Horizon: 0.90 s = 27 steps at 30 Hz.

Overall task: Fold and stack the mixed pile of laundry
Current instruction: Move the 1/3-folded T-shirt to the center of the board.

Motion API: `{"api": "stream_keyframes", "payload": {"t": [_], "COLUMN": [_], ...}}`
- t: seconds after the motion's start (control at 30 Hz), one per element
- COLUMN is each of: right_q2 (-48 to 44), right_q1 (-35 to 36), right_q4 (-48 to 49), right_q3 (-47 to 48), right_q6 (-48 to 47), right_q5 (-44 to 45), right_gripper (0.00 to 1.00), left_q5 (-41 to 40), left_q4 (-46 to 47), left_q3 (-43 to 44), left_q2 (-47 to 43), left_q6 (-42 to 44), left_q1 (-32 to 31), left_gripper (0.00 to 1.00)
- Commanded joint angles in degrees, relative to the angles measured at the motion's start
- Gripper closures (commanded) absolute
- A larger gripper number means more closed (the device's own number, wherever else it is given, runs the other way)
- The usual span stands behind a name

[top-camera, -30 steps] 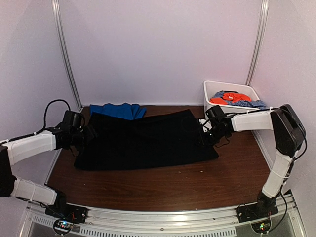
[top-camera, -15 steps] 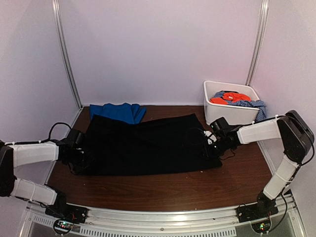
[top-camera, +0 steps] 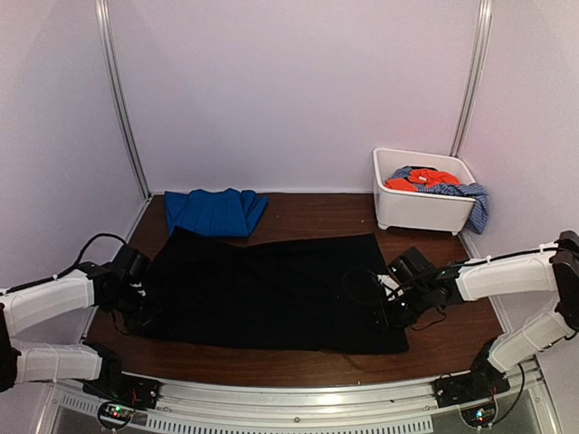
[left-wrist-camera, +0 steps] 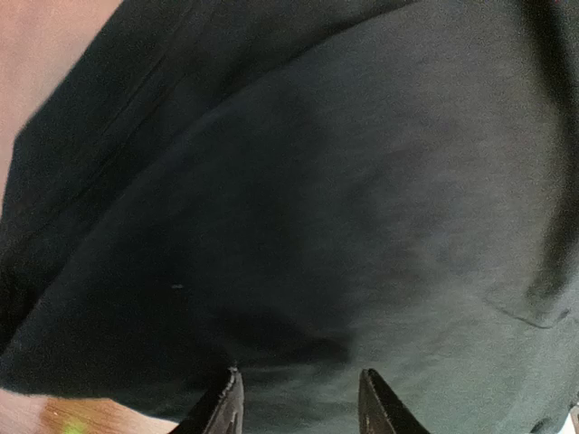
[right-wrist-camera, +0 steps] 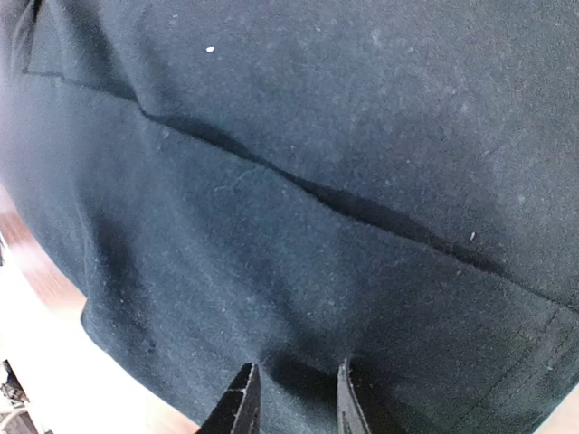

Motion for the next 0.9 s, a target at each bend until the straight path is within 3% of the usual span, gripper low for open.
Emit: {"api": "stream_keyframes", "payload": {"t": [0.0,0.17,0.47,0.73,0.87], "right_q2": [-1.4,7.1,18.6,12.5,10.2], "right_q1": [-0.5,-3.8,-3.8,-3.9,-4.3], "right_q4": [-8.4,-7.3,-1.8,-4.6,-6.3], "right_q3": [4.8,15.5,19.2,8.0,7.8], "right_q6": [-0.7,-6.2,-8.5,-7.0,-7.6], "right_q5": [6.2,8.3,6.3,6.9,7.7], "right_gripper": [0.67,0.66,0.68,0.69,0.69], "left_q5": [-0.1,-1.6,-0.7,0.2,0.3], "left_q4": [2.8,4.7,9.9,4.2,5.1], "left_q3": [6.1,9.4,4.7,-0.8,3.4], "left_q2": [-0.6,2.6,9.3,4.3,-0.2], "left_q6": [6.8,7.8,5.3,3.2,7.1], "left_q1": [-0.5,-0.6,-1.3,-1.5,-1.6], "left_gripper": [0.54,0.54,0.56,0.61,0.6]}}
